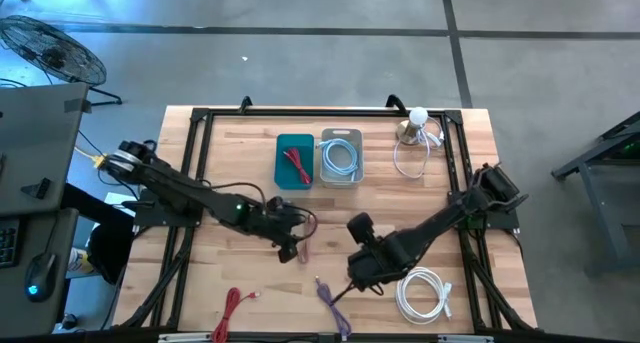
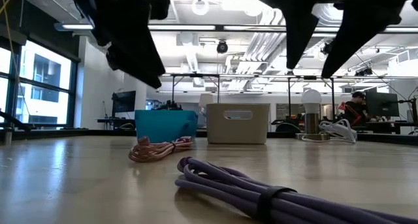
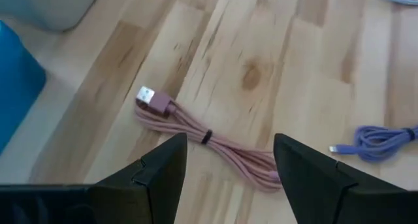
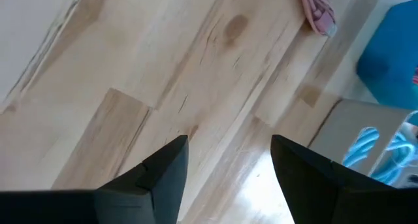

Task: Pick & Place USB Port
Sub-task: Put the pink charger cable into the blue bin

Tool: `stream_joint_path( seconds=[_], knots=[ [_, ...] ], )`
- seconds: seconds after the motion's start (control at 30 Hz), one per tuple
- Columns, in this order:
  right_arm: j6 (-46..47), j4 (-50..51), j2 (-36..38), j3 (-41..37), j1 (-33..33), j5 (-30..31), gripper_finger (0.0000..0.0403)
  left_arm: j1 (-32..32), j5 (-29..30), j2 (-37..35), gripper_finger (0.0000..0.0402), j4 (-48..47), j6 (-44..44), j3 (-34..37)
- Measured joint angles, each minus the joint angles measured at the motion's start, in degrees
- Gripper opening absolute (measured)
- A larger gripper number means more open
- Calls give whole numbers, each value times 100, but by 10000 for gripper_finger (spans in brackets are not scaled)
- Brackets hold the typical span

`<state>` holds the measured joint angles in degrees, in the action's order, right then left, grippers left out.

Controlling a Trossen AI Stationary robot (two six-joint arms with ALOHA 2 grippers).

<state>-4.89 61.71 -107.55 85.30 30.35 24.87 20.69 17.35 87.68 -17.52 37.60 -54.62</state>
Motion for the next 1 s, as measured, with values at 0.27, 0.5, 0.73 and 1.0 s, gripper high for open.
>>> stream_joint_path(
  seconds=[0.27,0.5,0.73,1.0],
  knots=[
    [201,103,0,0,251,176,211,-92,-641,807,225,58,696,-125],
    [254,101,0,2,282,165,211,-92,-639,880,225,233,921,-130],
    [254,24,0,2,280,178,211,-130,-632,878,225,418,1070,-130],
    [361,15,0,2,282,140,211,-223,-529,878,225,403,1139,-130]
  ],
)
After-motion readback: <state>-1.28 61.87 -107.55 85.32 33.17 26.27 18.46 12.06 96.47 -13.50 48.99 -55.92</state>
